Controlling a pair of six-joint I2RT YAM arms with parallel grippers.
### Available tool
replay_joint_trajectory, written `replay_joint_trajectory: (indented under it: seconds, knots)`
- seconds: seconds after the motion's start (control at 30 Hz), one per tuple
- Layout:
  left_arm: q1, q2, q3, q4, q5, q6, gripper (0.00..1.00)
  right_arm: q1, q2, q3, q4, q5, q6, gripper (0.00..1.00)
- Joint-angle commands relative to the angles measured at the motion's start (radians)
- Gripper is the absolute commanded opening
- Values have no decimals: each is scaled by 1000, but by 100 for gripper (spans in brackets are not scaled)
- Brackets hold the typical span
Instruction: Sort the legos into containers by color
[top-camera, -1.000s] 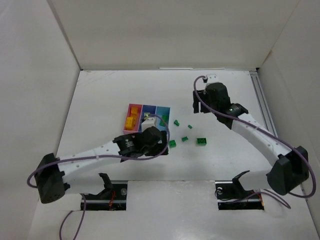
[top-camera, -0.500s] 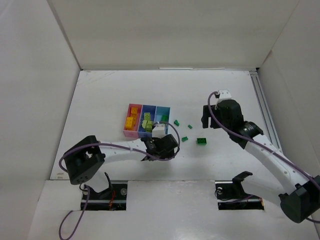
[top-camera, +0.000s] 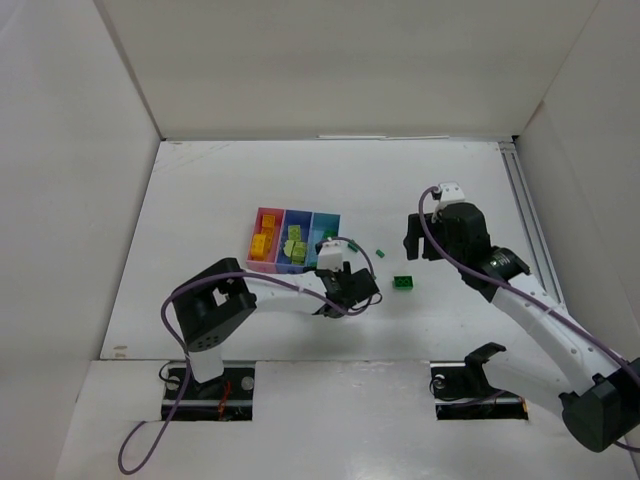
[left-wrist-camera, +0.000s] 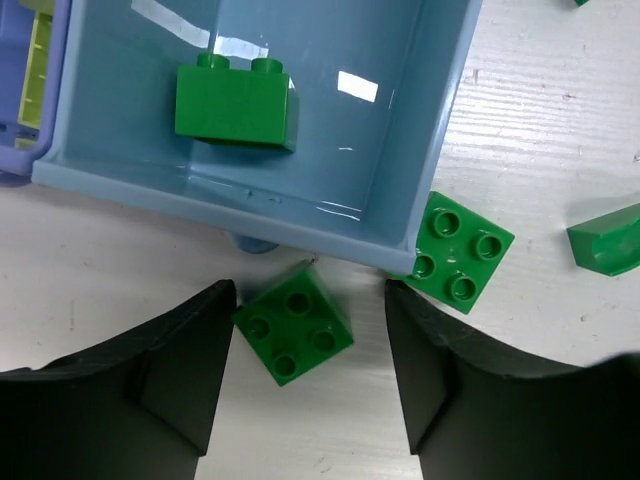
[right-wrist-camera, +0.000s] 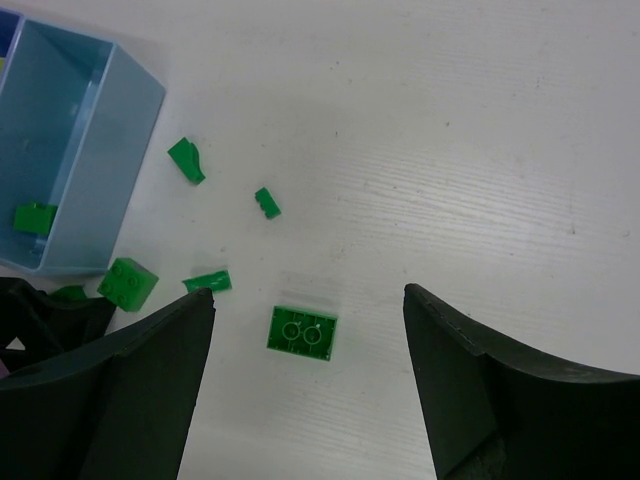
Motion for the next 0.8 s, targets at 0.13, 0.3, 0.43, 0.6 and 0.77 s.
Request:
replay_joint_trajectory:
  seconds: [0.13,0.3,0.43,0.6,0.77]
  knots:
    - [-40,3,-5,-80,66,-67,36,-10,-28,-4,45,-12,-9,81]
    - [-74,3,8,-124,105,-93,21,-20,-37,-13,45,-3,-18,81]
    - [-109,-20,77,-195,93,-94,19,-29,-37,-22,54,10,-18,81]
    - [-109,-138,146,-246,43,-75,19,-65,-37,-54,85,-18,-27,82]
    - [-73,-273,193,-226,14,31,22,-104,-37,-74,108,-58,-27,82]
